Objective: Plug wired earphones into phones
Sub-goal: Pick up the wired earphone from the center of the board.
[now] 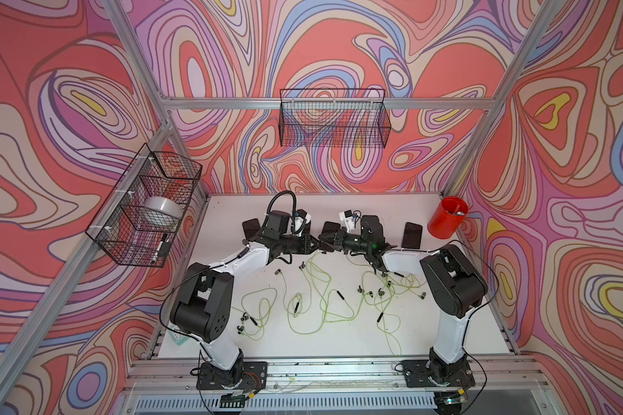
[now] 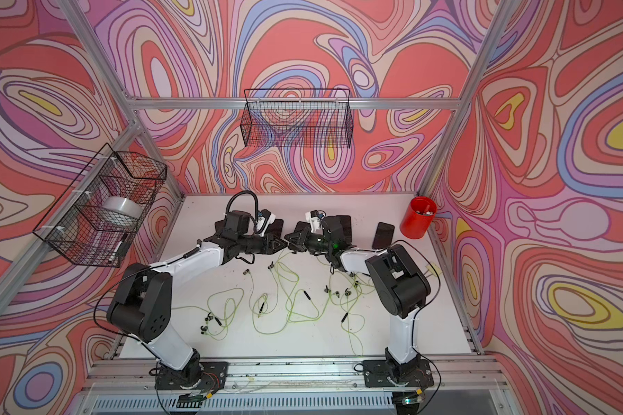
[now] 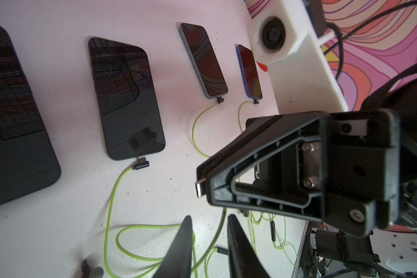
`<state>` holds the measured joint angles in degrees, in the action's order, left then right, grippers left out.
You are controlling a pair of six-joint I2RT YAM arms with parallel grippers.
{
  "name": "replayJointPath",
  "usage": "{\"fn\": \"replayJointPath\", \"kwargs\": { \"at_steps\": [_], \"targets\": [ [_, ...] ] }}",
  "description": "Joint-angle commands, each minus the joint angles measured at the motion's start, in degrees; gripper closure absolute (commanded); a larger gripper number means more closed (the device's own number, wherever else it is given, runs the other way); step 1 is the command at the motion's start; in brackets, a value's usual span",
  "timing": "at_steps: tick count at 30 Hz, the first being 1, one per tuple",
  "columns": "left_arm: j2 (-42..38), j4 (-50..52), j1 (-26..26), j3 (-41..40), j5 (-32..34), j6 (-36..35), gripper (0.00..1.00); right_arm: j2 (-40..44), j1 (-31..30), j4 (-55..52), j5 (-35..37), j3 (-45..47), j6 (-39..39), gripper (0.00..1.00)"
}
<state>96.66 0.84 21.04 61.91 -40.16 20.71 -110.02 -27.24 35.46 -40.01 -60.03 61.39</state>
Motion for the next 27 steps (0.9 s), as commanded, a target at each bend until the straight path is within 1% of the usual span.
{"fn": "replayJointPath", "kwargs": {
  "at_steps": [1,5,10,13,15,23,27],
  "targets": [
    [0.42,0.58,0.31,1.56,1.34,-1.64,0.73,2.04,-0.69,1.91,-0.77,0.43,0.37,0.97],
    [0.43,0.21,0.31,2.05,1.67,-1.2,0.75,2.02,-1.19,1.59,-0.77,0.52,0.13,0.97],
    [0.54,0.18,0.32,2.25,2.35,-1.02,0.92,2.24,-1.45,2.02,-0.68,0.7,0.18,0.97],
    [0.13,-0.1,0.28,1.89,2.8,-1.12,1.0,2.71,-1.53,0.57,-0.51,0.53,-0.76,0.96],
    [-0.2,-0.53,0.26,1.43,3.24,-1.11,1.0,3.12,-1.51,-0.28,-0.27,0.53,-1.38,0.93],
    [-0.93,-1.5,0.31,0.43,3.71,-1.75,1.0,5.5,-1.44,-5.5,2.01,0.71,-4.8,0.69],
    [-0.95,-1.8,0.28,0.29,2.85,-1.85,1.0,6.0,-1.46,-6.44,2.69,0.55,-5.59,0.68]
  ]
}}
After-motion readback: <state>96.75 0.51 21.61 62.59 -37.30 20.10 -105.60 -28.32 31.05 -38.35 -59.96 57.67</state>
